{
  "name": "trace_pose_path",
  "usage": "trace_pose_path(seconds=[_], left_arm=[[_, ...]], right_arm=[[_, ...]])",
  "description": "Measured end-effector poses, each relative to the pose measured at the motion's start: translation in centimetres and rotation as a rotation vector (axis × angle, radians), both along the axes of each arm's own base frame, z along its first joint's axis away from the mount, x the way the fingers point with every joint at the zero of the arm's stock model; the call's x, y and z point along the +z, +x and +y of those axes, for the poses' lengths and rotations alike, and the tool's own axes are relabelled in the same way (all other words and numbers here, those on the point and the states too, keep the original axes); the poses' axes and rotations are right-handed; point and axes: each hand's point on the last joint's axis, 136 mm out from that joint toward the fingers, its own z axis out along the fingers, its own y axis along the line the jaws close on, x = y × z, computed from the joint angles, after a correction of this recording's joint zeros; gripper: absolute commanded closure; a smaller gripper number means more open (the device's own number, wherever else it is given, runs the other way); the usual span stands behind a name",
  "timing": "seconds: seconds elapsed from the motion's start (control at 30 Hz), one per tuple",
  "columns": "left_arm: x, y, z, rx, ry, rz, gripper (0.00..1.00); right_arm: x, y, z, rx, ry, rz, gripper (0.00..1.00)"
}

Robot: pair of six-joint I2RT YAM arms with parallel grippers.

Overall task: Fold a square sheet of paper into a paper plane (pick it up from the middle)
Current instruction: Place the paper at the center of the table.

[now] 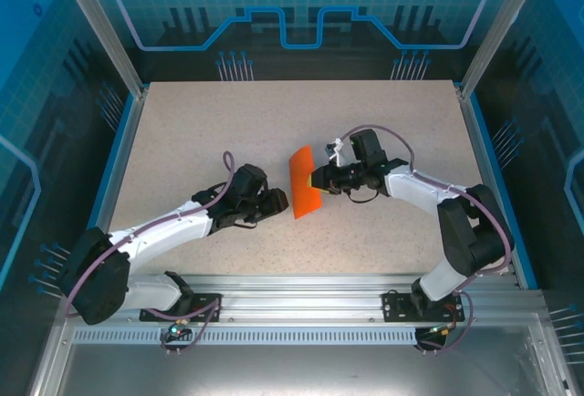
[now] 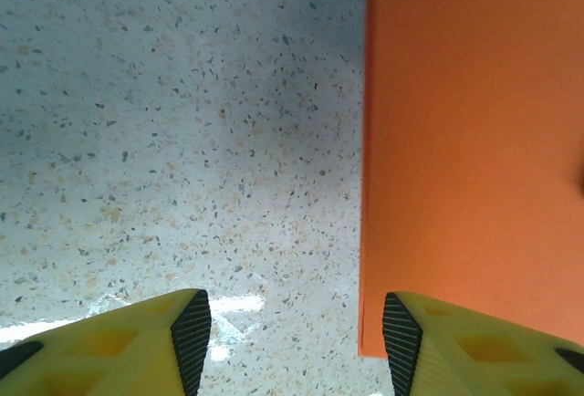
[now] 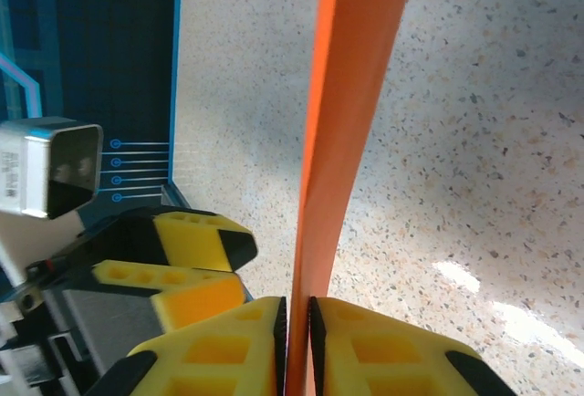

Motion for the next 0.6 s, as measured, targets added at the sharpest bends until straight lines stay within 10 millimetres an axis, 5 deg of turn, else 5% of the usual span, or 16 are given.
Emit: trace_pose_path(seconds=[0.33,0.6], left_arm=[[0.0,-0.1,0.2,0.018,-0.003,0.008,0.44],[-0.2,-0.2,0.3,0.021,-0.001,0.014,0.43]], right_arm=[[-6.8,-1.3,-1.1,-0.05,-0.106,0.158,0.8],[-8.7,-4.5,-0.2,-0.011,-0.191,0.204,0.66]])
